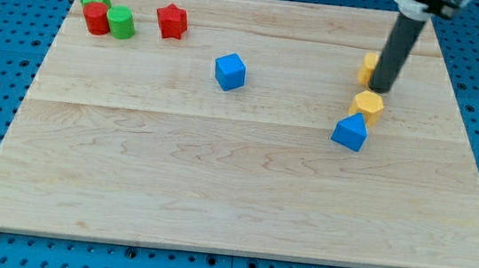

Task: Push the blue cube to the yellow heart

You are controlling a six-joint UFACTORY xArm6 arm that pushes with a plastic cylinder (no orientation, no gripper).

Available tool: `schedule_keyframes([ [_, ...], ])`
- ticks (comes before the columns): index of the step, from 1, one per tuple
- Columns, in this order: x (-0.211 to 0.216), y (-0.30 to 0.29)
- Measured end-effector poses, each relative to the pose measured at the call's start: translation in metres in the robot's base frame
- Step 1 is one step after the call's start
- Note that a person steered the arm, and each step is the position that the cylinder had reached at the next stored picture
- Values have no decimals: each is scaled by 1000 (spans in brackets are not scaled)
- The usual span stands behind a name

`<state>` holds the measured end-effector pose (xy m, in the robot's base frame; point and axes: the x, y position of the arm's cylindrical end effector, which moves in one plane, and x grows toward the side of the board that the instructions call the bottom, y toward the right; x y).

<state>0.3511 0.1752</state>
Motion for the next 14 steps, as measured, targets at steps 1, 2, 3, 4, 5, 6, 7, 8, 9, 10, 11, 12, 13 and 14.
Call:
schedule_keyframes([
  [1, -31, -5],
  [2, -71, -5],
  [3, -60, -4],
  [4, 34, -16],
  [5, 65, -106],
  [6, 55, -177],
  [7, 40, -204],
  [8, 10, -185],
  [9, -20, -191],
  [10, -14, -234],
  [11, -10, -282],
  [12, -39, -255],
  [13, -80, -193],
  [14, -100, -119],
])
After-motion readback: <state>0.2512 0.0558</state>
